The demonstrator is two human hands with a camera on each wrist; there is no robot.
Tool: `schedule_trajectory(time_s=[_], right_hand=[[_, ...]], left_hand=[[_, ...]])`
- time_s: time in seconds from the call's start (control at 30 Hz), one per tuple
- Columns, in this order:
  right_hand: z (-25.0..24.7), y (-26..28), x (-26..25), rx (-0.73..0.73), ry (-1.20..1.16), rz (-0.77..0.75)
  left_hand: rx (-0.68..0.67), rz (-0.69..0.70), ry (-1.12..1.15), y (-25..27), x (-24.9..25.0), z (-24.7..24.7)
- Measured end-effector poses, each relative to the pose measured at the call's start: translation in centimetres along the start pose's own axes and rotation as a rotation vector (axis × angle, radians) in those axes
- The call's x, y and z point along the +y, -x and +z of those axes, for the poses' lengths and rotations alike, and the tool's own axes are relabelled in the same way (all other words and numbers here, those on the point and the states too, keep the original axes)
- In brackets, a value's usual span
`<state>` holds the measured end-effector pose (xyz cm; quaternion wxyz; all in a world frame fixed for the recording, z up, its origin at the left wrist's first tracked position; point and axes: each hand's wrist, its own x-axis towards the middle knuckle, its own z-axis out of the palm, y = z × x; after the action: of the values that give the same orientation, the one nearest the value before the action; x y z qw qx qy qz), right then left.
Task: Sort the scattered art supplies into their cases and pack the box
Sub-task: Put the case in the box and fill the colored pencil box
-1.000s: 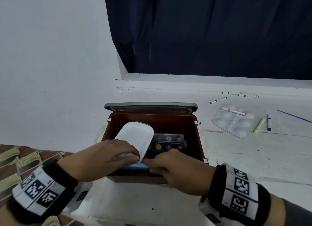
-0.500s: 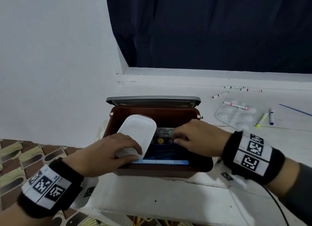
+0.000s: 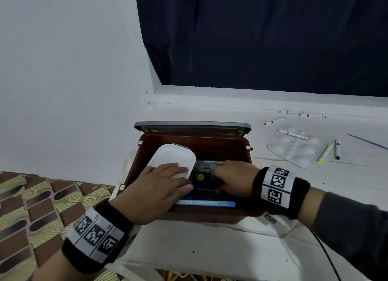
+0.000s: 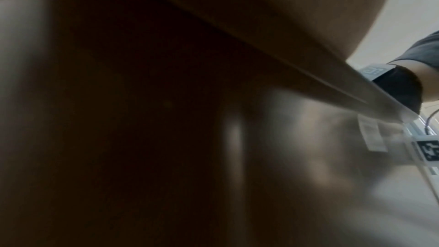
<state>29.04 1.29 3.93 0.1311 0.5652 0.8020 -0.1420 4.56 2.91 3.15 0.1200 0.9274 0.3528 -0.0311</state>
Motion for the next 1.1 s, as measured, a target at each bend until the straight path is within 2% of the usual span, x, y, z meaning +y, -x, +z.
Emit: schedule_trajectory(time_s=[0.13, 0.3, 0.43, 0.6, 0.73, 0.8, 0.9, 0.97, 1.1], right_hand=[[0.2, 0.6, -0.1, 0.16, -0.211, -0.001], [0.0, 2.8, -0.5, 0.522, -0.46, -0.002], [-1.3, 4.3, -1.0, 0.779, -0.397, 0.013], [-2.8, 6.5, -0.1, 0.924, -0.359, 0.033], [-2.5, 7.7, 1.0, 1.074, -0.456, 0.099], [-1.7, 8.3, 1.4, 1.124, -0.557, 0.134], [0.1, 9.3, 1.9, 1.165, -0.748, 0.193], [0.8, 10.1, 2.4, 1.177, -0.86, 0.218], [1.8, 11.8, 4.2, 1.195, -1.078, 0.249]], left_hand=[[0.081, -0.017, 0.015, 0.5, 0.4, -0.1], [0.133, -0.062, 0.007, 0.7, 0.5, -0.1], [0.105, -0.103, -0.01, 0.6, 0.5, -0.1], [0.087, -0.142, -0.05, 0.3, 0.5, 0.3], [0.125, -0.141, -0.03, 0.2, 0.7, 0.0], [0.177, -0.138, 0.079, 0.2, 0.8, -0.1], [0.342, -0.141, 0.387, 0.1, 2.0, -0.5], [0.436, -0.096, 0.547, -0.6, 3.8, -1.1], [0.481, -0.01, 0.707, -2.7, 8.1, -2.0]])
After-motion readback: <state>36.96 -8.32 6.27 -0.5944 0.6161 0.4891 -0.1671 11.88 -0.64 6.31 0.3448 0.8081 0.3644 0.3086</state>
